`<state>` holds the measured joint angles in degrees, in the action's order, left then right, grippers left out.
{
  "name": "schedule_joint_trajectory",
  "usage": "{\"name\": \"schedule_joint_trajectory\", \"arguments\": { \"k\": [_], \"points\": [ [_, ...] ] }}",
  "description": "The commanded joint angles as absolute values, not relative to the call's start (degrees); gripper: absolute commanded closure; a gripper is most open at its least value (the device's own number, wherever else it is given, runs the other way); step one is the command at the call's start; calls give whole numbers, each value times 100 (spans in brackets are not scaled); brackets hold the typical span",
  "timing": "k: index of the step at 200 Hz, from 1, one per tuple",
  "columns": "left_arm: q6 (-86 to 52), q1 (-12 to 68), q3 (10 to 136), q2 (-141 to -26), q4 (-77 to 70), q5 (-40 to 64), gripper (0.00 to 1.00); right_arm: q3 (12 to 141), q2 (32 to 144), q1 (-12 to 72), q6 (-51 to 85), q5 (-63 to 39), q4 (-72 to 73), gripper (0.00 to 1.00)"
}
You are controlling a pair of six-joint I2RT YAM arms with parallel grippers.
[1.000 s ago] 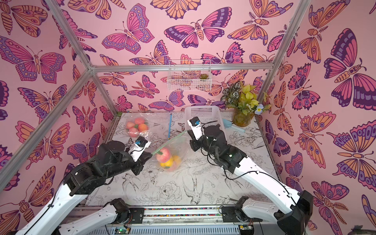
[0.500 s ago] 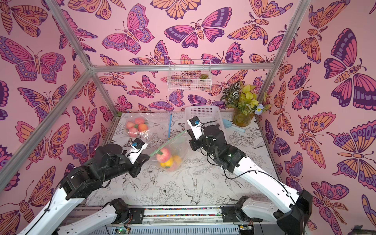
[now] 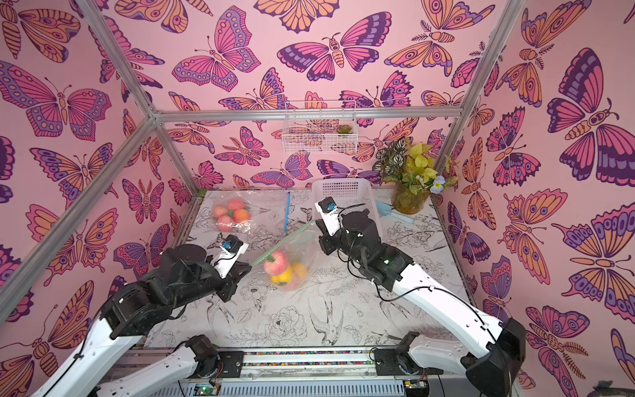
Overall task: Place the peach in a zip-top bag and seal the zipper
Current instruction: Zip the zipper on the zipper food storage bag.
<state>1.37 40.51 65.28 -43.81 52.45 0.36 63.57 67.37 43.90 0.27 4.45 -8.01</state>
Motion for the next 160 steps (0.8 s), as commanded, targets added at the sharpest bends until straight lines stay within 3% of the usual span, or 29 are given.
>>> {"name": "schedule_joint_trajectory", "arguments": {
  "k": [1,20,99,160],
  "points": [
    [67,4011,6425,-4285,5705,-114,89,6373,6767,4271,139,678,-641,100],
    [103,4019,6489,-4320,5704,-131,88,6356,6750,4272,45,475,-620,100],
    [641,4013,7411,-5073,5630,-343,49,6249,6653,4272,-350,-340,-668,100],
    [991,4001,8105,-5938,5127,-71,38,6220,6653,4271,-411,-408,-745,100]
  ]
}}
